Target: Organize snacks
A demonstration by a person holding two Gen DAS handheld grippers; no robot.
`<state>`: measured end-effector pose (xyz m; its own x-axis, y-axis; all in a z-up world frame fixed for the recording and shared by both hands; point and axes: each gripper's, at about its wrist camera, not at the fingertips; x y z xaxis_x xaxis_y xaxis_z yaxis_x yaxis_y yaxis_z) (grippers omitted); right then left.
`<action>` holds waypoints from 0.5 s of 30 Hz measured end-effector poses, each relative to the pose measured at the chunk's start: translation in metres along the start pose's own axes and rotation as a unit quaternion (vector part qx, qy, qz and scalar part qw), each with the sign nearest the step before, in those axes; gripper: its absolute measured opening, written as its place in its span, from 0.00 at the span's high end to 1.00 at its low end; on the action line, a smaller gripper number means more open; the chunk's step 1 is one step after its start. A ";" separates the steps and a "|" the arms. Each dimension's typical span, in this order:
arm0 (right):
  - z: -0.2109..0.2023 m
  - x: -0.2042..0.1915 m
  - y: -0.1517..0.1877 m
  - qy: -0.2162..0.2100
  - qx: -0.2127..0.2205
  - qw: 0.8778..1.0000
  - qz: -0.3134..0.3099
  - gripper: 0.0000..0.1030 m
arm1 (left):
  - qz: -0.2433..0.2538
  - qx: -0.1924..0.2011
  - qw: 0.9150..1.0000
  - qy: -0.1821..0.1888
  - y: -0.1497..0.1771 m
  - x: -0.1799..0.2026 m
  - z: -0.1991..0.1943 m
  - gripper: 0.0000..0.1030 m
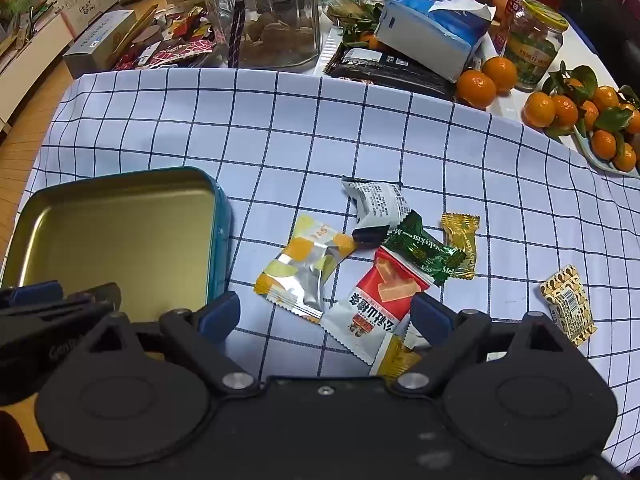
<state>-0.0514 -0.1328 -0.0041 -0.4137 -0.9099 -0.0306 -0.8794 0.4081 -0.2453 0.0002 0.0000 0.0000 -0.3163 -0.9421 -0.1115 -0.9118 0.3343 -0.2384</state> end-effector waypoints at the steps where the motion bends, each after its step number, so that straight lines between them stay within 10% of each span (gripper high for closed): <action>1: 0.000 0.000 0.000 -0.001 0.000 1.000 0.000 0.06 | 0.002 0.000 1.000 0.002 0.000 0.000 0.000 0.44; 15: 0.003 -0.001 -0.001 -0.001 -0.004 1.000 0.000 0.06 | 0.008 0.000 1.000 -0.018 0.002 0.000 0.002 0.44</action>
<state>-0.0494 -0.1322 -0.0063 -0.4128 -0.9103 -0.0318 -0.8813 0.4080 -0.2384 -0.0008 0.0003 -0.0020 -0.3206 -0.9353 -0.1496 -0.9070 0.3486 -0.2364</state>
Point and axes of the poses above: each gripper's, at about its wrist camera, not at the fingertips, and z roughly the way its jaws point, x to its right, y to its underside, and after that the axes turned 7 degrees about -x, right-handed
